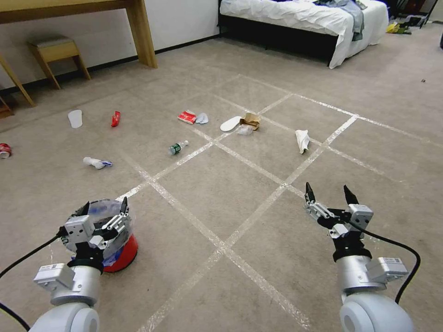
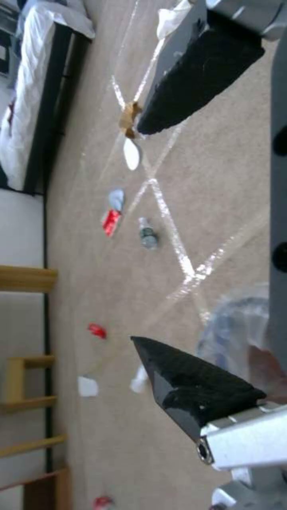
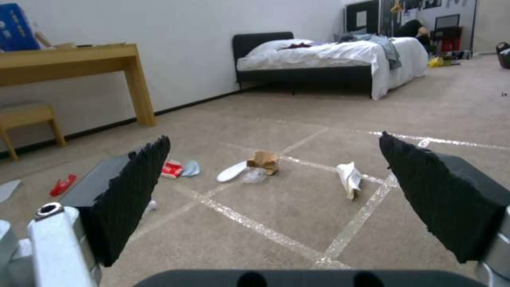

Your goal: Pick up the trash bin and place the garbage on the floor into it.

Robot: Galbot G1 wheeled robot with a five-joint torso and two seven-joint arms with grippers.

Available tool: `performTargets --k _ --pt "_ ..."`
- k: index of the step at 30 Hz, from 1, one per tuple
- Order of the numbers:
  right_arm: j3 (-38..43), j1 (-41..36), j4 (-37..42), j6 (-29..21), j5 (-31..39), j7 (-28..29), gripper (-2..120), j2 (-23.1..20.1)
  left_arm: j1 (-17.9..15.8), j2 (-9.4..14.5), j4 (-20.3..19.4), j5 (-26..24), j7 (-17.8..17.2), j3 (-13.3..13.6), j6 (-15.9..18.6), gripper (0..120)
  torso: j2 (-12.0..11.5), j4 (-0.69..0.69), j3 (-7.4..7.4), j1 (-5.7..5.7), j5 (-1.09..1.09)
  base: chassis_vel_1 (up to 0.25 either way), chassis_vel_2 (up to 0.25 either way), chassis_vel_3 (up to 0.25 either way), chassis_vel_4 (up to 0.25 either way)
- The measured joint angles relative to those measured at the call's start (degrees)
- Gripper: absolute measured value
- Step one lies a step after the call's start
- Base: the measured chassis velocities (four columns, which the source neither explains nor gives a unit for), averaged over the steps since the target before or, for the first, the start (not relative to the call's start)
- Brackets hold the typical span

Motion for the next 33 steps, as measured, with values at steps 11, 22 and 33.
performTargets --k 11,22,33 --pt "-0.31 0.43 -0.54 -0.02 -0.06 0.16 100 -0.35 -2.23 14.48 7.06 -32.95 -15.44 -11.68 22.78 100 0.0 0.0 0.0 0.0 -0.03 0.0 0.0 0.0 0.0" --pt "0.16 -0.18 -0.64 0.07 -0.72 0.17 100 -0.17 -6.67 23.22 21.9 -38.91 -13.86 -11.49 21.7 100 0.0 0.0 0.0 0.0 -0.02 0.0 0.0 0.0 0.0" --pt "0.76 -1.28 -1.33 0.1 -2.3 0.17 100 0.8 -12.48 27.73 40.17 -39.1 -7.12 -8.51 18.28 100 0.0 0.0 0.0 0.0 -0.01 0.0 0.0 0.0 0.0"
